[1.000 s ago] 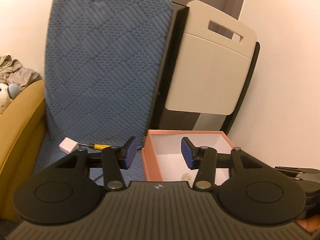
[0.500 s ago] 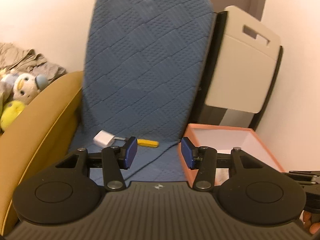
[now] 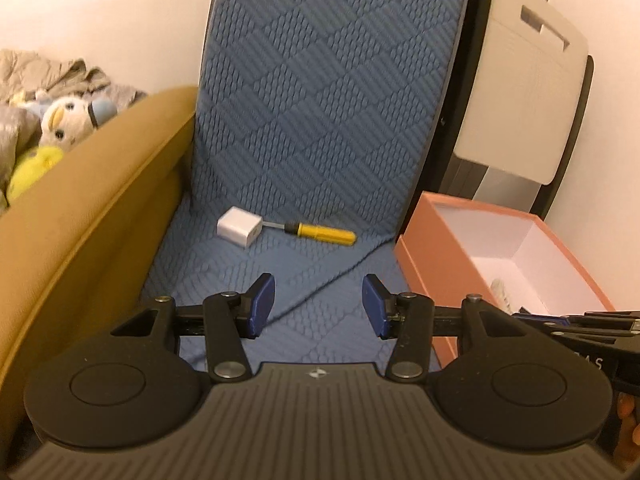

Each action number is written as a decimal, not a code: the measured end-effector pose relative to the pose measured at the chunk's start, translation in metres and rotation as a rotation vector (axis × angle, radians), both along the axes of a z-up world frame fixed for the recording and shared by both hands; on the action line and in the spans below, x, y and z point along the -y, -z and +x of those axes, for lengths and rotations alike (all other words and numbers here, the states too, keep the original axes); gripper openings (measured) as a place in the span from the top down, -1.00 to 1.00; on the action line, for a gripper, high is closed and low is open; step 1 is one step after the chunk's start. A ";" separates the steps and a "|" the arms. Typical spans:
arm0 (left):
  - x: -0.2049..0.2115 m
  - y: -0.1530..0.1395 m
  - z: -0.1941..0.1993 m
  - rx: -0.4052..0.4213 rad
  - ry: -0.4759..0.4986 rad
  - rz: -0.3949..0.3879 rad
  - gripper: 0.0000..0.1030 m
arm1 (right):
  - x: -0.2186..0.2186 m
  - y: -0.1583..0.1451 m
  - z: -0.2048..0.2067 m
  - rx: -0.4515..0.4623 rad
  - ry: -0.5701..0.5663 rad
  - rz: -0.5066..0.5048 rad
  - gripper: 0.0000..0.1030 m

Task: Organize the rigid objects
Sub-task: 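Withdraw both tools from the box toward the charger and screwdriver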

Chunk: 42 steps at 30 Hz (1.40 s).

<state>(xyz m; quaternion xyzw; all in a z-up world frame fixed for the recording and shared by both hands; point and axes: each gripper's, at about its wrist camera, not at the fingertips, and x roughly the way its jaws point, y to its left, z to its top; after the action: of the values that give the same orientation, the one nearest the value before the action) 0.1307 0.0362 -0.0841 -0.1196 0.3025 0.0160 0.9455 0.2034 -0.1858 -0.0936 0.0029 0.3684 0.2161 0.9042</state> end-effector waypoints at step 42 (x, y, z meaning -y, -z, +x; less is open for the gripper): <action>-0.075 0.108 0.189 -0.194 -0.093 -0.037 -0.06 | -0.102 0.070 0.147 0.050 -0.184 -0.072 0.72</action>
<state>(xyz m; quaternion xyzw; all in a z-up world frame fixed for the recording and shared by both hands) 0.3198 0.1114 -0.1919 -0.1488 0.3872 0.0659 0.9075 0.3506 -0.0841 -0.1634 -0.0689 0.3517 0.2846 0.8891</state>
